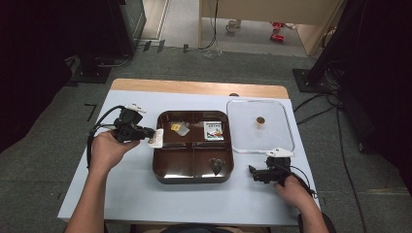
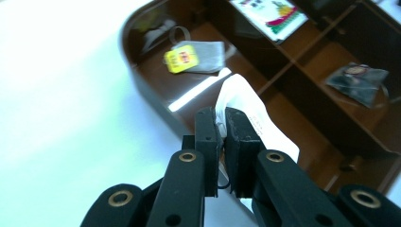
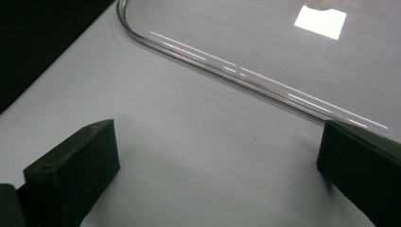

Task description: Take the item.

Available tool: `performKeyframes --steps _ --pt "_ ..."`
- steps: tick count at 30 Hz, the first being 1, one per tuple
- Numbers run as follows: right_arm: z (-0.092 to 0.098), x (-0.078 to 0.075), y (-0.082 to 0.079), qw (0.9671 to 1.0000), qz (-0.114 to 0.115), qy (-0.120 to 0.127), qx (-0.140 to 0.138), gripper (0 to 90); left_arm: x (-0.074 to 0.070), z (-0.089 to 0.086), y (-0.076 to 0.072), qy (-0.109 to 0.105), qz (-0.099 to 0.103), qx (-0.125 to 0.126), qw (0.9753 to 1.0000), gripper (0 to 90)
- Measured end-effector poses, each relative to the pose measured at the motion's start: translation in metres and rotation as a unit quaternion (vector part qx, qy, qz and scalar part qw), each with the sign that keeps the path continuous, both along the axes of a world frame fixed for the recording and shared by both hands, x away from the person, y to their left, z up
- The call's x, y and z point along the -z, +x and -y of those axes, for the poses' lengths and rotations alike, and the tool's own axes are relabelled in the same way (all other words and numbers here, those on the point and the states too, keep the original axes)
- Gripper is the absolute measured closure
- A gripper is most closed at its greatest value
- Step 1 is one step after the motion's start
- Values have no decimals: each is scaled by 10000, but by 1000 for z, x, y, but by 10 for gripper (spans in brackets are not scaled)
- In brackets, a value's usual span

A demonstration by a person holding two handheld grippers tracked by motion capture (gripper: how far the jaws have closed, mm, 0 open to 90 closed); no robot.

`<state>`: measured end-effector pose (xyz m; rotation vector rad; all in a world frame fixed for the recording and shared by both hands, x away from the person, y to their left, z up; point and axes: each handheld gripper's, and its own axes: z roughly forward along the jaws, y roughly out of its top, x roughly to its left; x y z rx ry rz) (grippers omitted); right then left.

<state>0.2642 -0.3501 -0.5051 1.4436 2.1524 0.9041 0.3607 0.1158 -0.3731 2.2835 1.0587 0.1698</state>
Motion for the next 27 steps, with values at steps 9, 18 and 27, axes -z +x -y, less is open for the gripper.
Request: performKeyframes --steps 9,18,27 --pt "0 0 0 10000 -1 1 5 0 17 -33 16 -78 -9 -536 9985 857" --pt "0 0 0 10000 1 0 3 0 42 -40 33 13 -54 -773 9970 857" --pt "0 0 0 10000 2 0 5 0 62 -39 45 177 17 -858 9962 855"
